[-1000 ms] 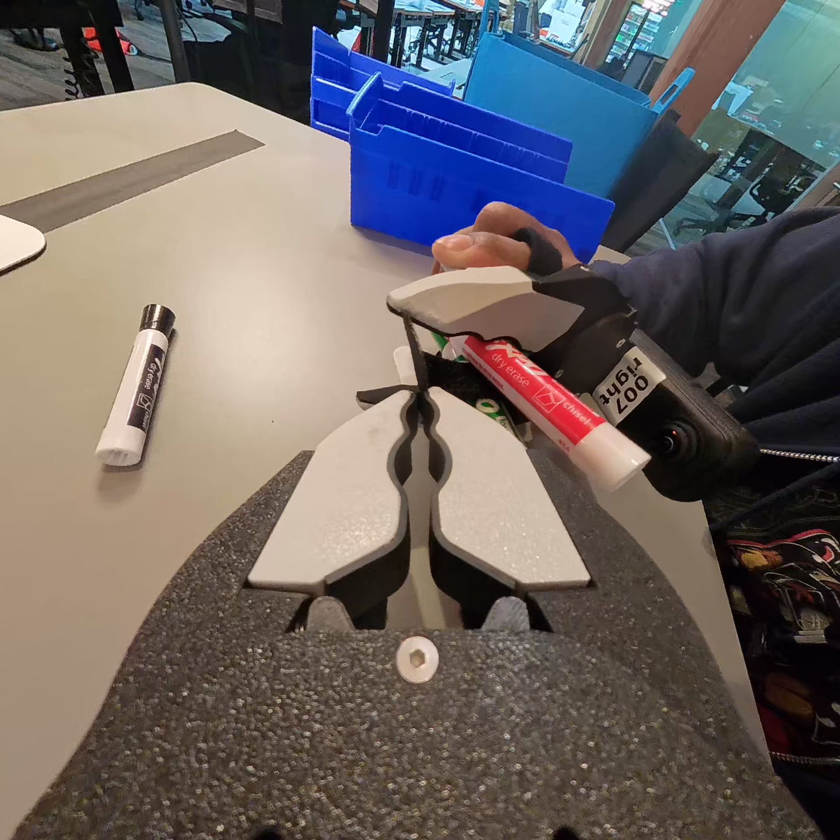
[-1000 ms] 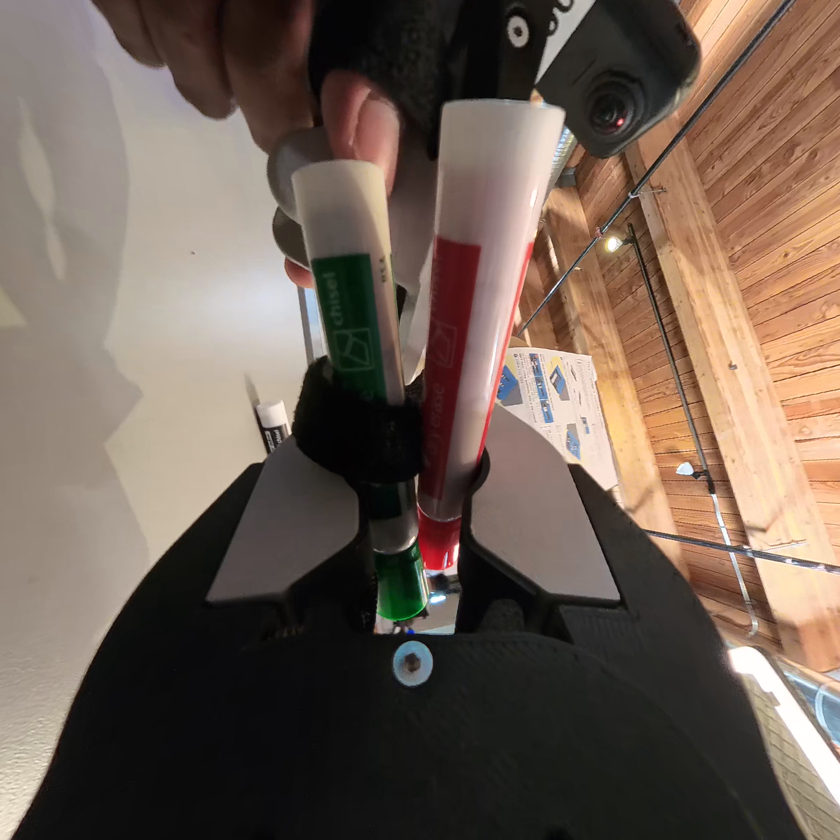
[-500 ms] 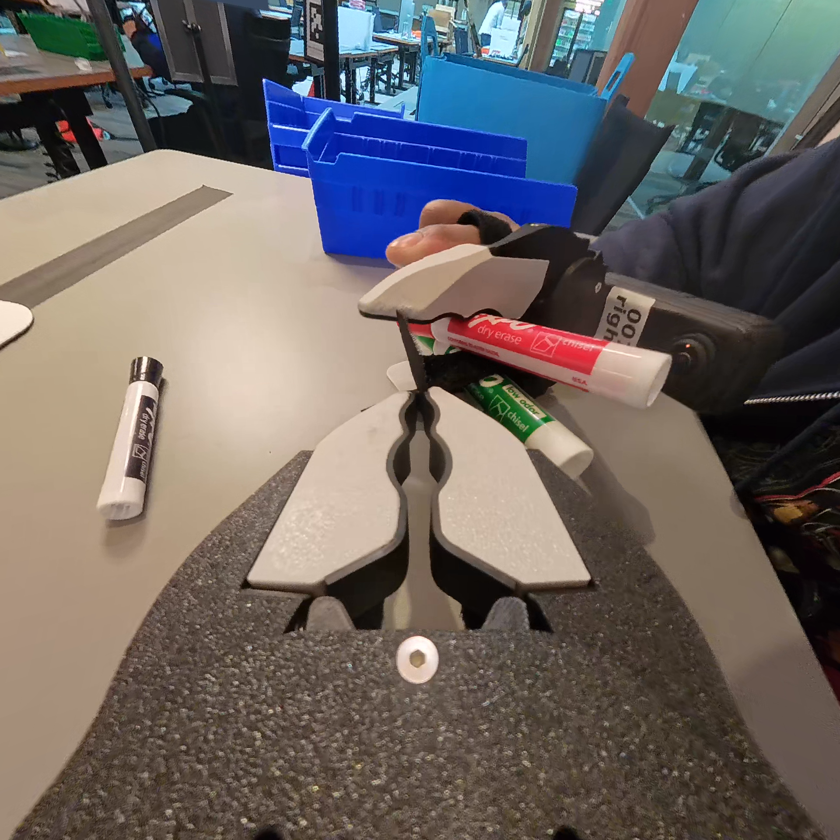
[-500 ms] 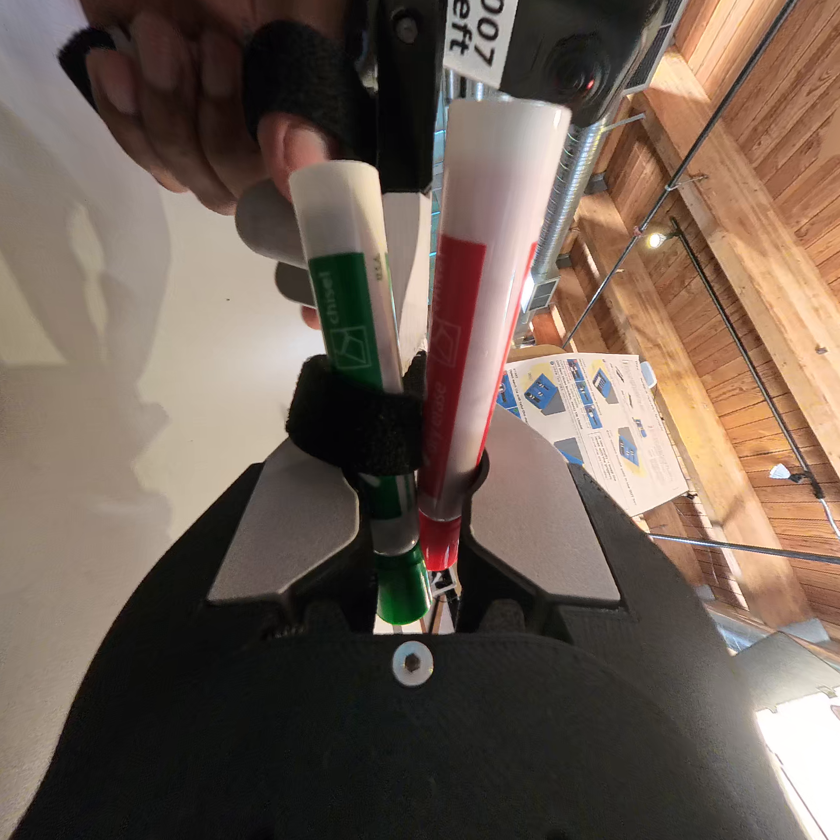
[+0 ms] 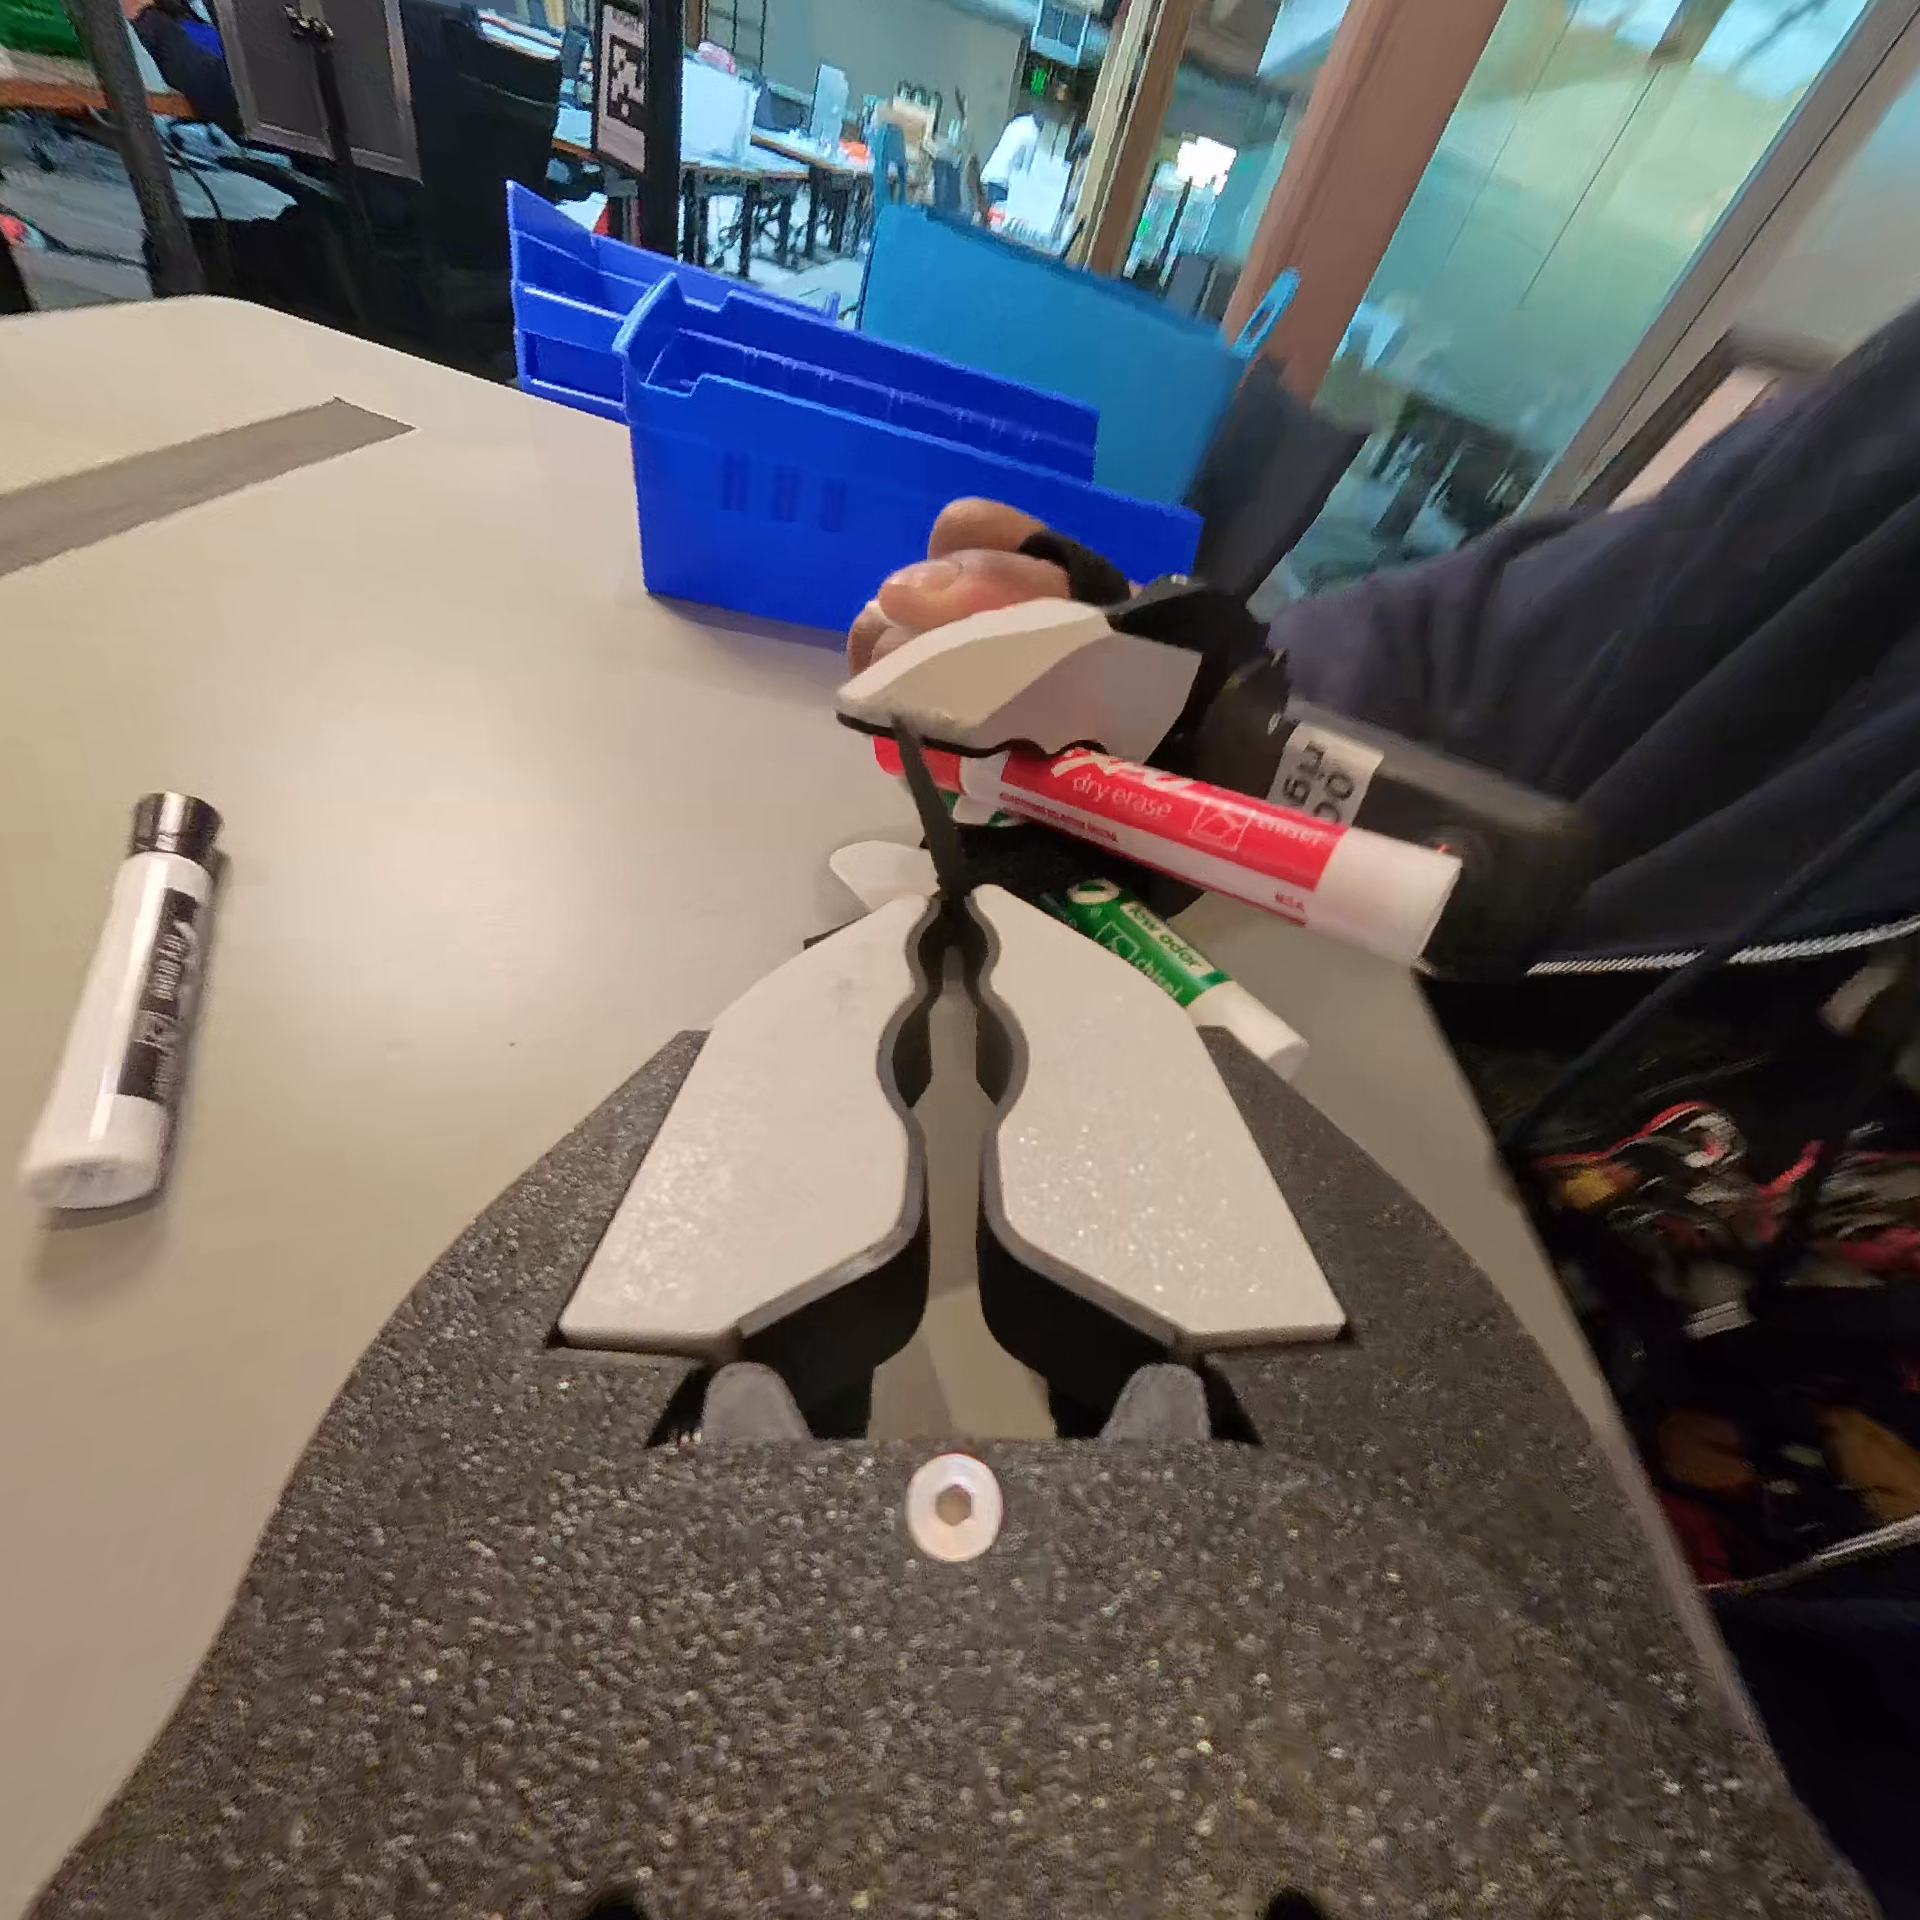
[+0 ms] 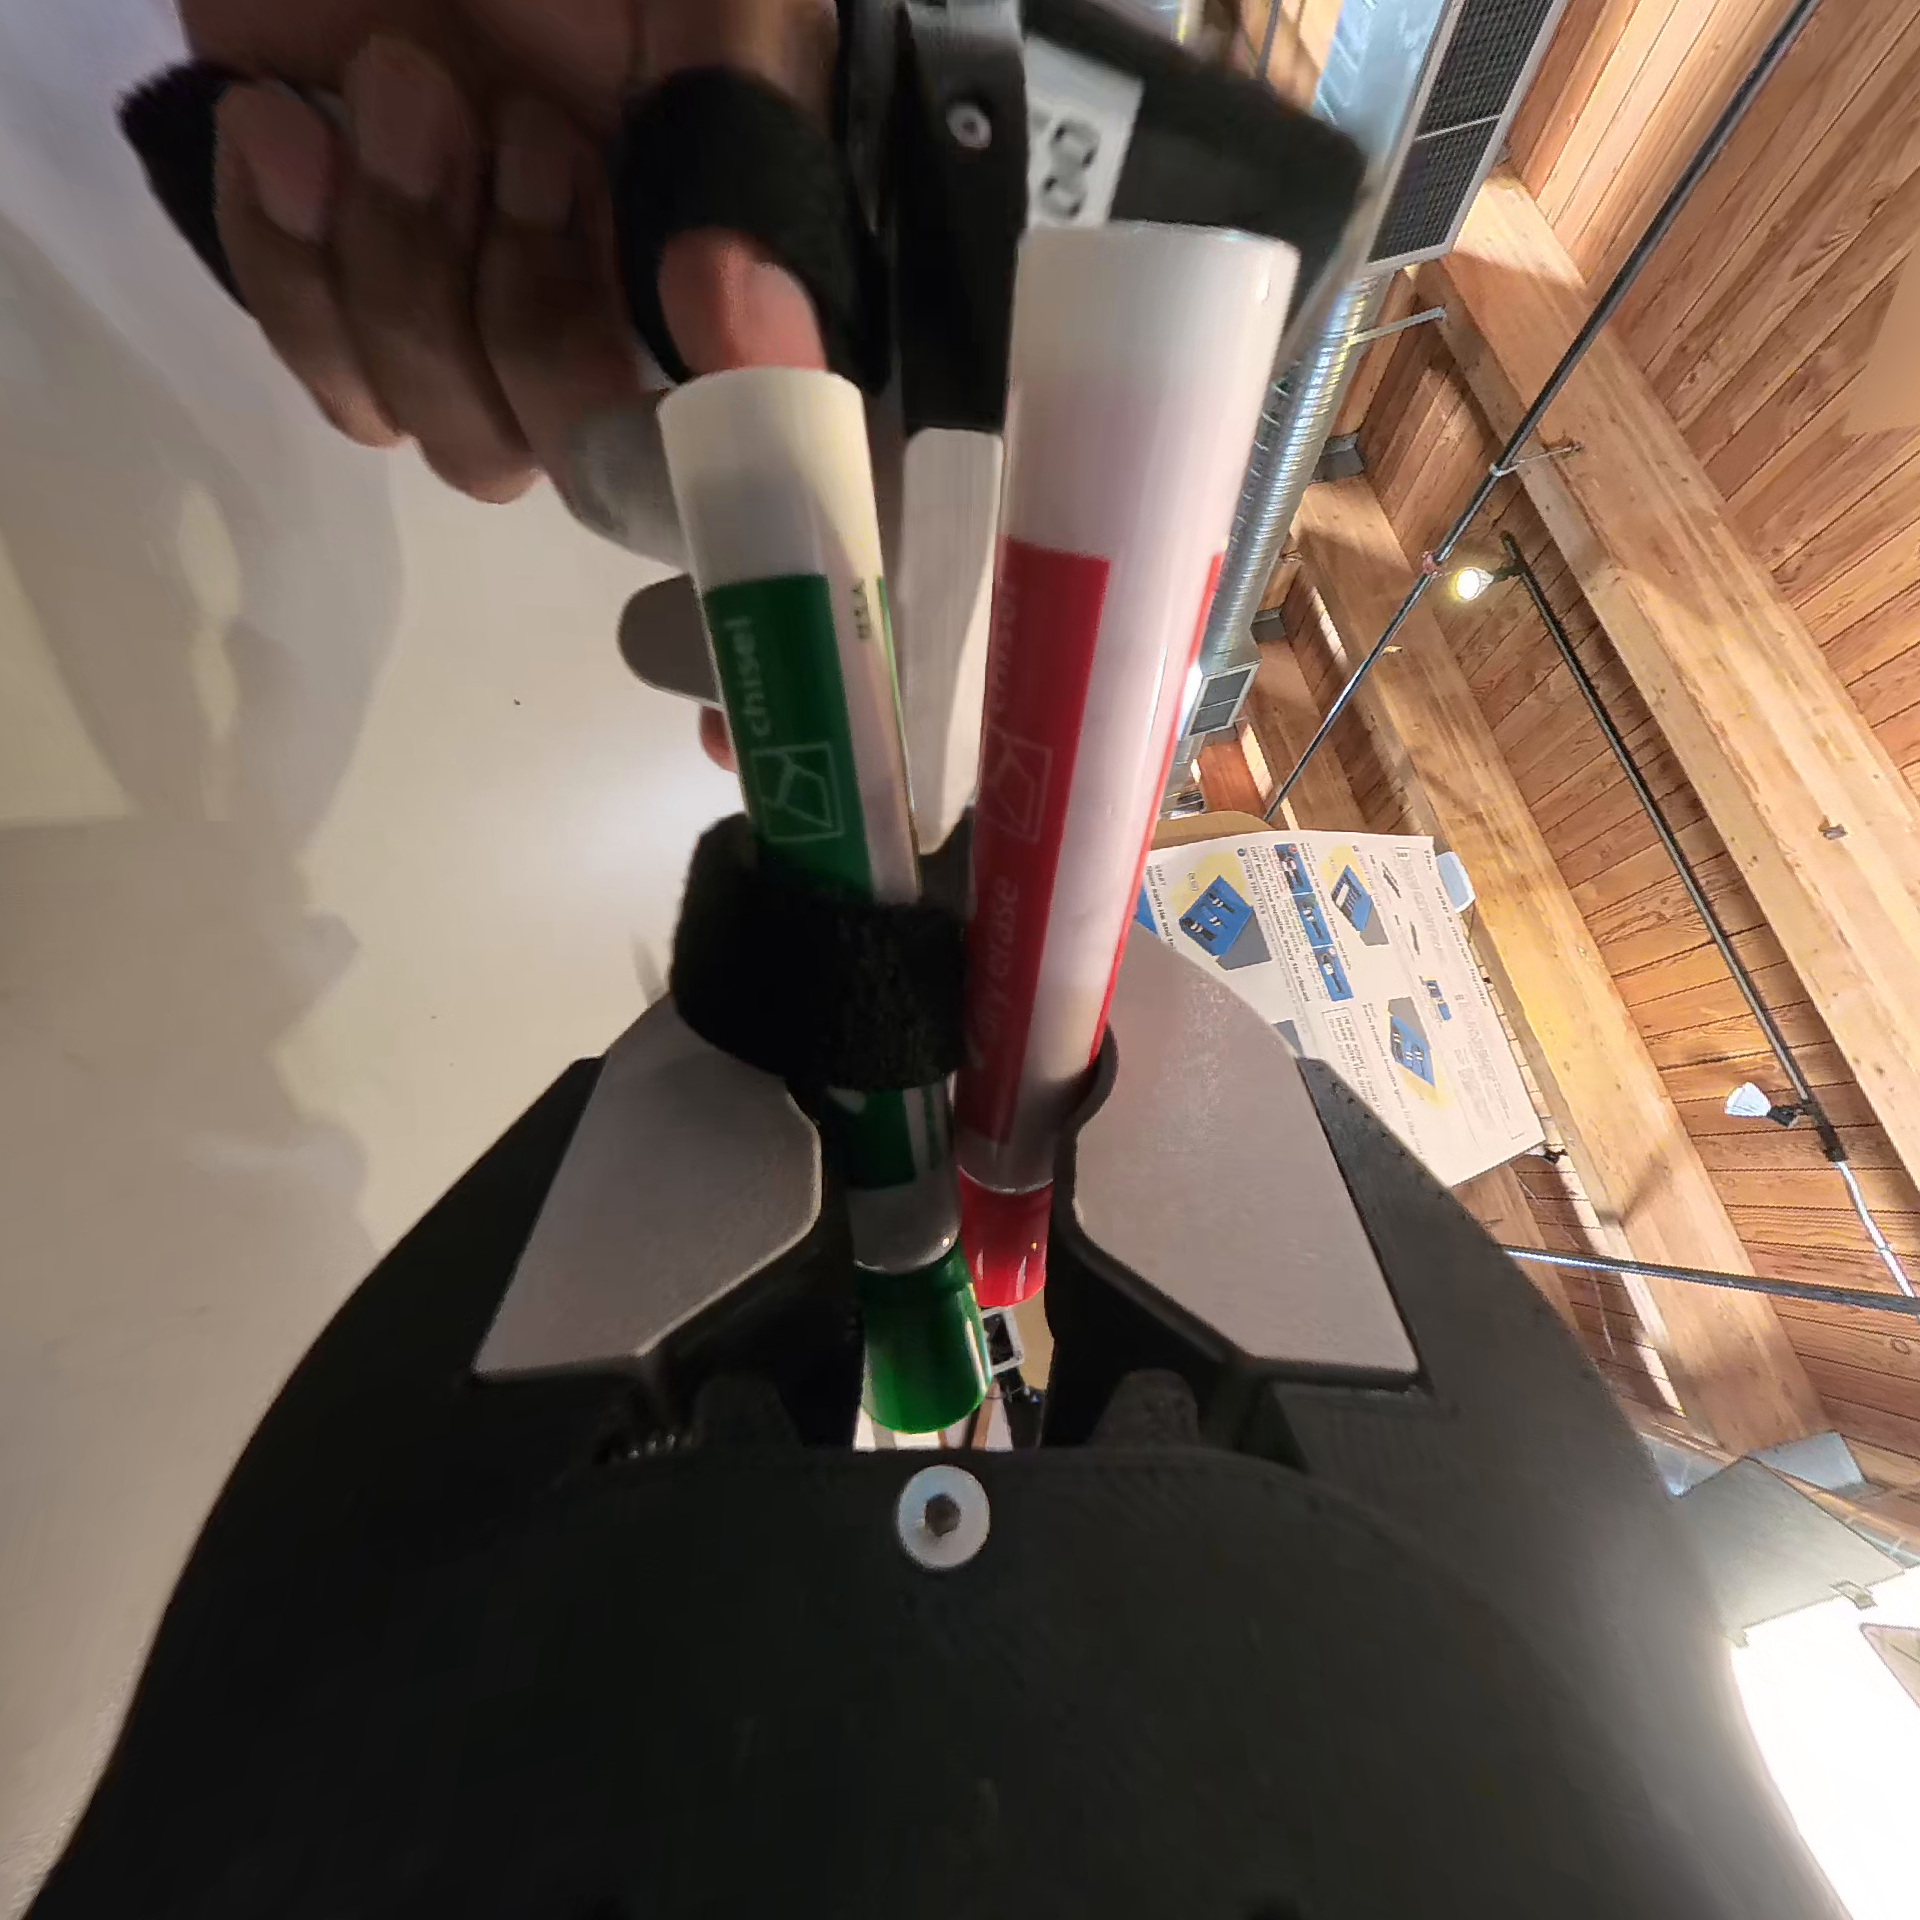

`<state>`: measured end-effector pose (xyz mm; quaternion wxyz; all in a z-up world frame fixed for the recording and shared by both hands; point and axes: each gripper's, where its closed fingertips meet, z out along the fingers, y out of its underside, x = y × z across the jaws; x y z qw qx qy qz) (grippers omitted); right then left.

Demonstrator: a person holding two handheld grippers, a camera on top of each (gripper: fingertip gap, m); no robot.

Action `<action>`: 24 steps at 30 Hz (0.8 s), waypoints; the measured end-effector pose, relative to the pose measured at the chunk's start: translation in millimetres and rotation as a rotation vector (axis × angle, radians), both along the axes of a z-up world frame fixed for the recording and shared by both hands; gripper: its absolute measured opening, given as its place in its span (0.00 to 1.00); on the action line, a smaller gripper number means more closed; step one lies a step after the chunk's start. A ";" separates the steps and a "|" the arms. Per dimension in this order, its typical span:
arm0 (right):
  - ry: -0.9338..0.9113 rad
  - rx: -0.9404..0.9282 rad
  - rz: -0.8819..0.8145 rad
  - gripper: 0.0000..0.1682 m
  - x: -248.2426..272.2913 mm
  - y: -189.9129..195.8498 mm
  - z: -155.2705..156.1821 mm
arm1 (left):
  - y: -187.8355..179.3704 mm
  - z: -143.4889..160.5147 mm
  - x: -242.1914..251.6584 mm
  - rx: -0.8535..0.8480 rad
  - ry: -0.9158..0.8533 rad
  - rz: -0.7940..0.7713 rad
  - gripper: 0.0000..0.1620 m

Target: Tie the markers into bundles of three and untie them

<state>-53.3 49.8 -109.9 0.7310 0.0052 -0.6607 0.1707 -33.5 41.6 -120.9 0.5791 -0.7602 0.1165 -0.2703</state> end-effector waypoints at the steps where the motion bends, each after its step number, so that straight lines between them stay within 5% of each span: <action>1: 0.005 -0.001 -0.001 0.24 0.4 0.2 1.1 | 0.0 2.7 -1.0 -0.006 -0.071 -0.006 0.01; 6: 0.035 -0.020 -0.029 0.24 0.8 6.3 9.8 | 1.6 6.2 -15.3 -0.059 -0.375 0.003 0.01; 9: 0.023 -0.014 -0.020 0.24 0.8 6.7 7.5 | 3.6 5.0 -13.2 -0.051 -0.376 0.006 0.01; 24: -0.027 -0.041 0.019 0.24 1.7 4.6 3.2 | 8.0 4.9 -12.6 0.203 0.670 0.231 0.01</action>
